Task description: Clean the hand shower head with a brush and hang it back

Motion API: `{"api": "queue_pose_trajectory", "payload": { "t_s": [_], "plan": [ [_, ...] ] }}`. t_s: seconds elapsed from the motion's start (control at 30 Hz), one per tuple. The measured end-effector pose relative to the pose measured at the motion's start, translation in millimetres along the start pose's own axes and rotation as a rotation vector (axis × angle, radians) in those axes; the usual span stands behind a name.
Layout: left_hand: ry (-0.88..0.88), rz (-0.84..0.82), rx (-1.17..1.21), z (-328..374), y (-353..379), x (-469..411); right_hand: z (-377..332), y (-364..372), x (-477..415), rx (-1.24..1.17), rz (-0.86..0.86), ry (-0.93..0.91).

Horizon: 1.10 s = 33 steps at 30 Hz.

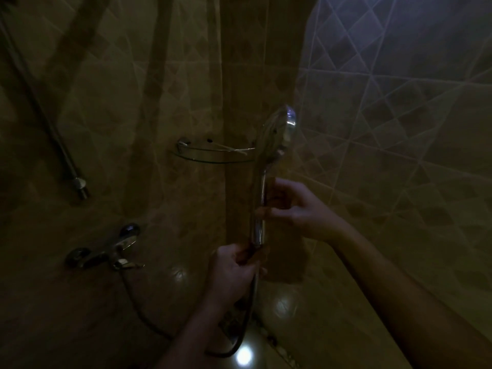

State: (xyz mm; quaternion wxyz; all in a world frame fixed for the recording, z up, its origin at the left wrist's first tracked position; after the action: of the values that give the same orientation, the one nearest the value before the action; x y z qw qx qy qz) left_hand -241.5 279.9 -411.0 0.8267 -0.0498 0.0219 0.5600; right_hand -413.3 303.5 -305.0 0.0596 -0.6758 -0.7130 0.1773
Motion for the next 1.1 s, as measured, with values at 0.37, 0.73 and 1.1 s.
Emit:
{"api": "queue_pose_trajectory", "payload": {
  "t_s": [0.37,0.73,1.1],
  "plan": [
    [-0.065,-0.008,0.033,8,3,4,-2,-2,0,-0.102,-0.007,-0.010],
    [0.002,-0.043,0.027,12,8,6,-1,-1,-4,-0.108,0.017,-0.099],
    [-0.040,-0.088,0.074,10,12,3,-6,-7,-3,-0.030,-0.007,-0.108]
  ]
}}
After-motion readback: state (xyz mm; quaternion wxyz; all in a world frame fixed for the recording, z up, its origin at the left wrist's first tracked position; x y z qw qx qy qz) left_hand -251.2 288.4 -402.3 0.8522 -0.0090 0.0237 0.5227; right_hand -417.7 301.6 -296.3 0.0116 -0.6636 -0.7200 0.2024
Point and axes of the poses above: each hand's wrist, its own x-axis away from the middle knuckle, its own y-axis out of the palm, z = x × y, the point moved 2 cm from there along -x, towards the middle knuckle
